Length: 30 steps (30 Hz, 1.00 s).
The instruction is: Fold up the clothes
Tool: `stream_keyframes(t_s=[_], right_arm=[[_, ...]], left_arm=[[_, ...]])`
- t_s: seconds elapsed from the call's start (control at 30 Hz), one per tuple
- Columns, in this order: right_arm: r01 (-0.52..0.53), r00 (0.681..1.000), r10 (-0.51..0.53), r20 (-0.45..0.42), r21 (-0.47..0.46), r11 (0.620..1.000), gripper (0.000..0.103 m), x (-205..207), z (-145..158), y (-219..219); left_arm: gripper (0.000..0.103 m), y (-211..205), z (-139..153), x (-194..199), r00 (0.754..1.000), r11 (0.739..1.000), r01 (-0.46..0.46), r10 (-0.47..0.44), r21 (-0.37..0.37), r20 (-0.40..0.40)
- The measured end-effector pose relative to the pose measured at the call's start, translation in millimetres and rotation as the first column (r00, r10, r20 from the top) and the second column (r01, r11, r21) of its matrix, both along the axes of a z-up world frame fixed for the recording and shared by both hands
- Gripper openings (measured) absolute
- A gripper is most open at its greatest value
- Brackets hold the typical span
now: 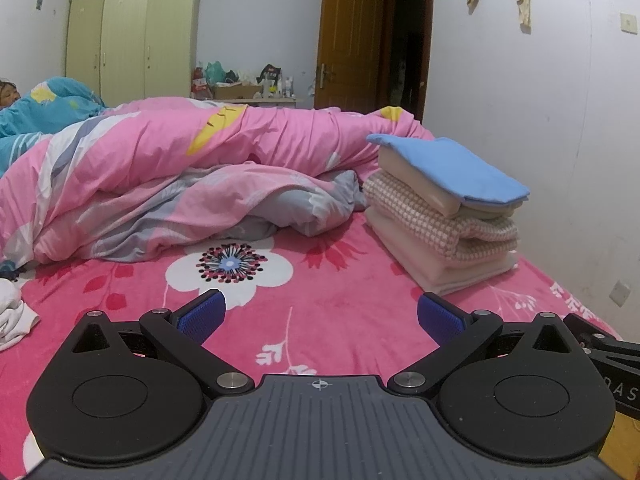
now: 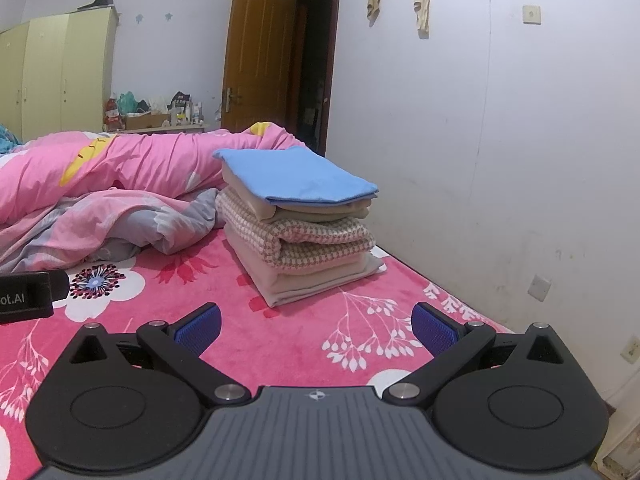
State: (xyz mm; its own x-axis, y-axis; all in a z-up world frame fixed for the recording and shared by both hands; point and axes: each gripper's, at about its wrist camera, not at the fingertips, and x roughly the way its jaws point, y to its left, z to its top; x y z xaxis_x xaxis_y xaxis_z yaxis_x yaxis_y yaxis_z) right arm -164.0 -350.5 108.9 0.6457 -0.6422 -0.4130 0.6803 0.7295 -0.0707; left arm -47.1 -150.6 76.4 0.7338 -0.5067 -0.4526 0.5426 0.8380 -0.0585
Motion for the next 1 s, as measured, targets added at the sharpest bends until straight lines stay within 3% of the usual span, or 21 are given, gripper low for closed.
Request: stream_keyframes(t_s=[1.0], right_arm=[[-0.005, 1.0, 0.005, -0.001, -0.007, 1.0, 0.103, 3.1, 4.7, -2.6]], left_arm=[[0.103, -0.1, 2.2, -1.3, 1.0, 1.0, -0.001, 0.001, -0.001, 0.003]])
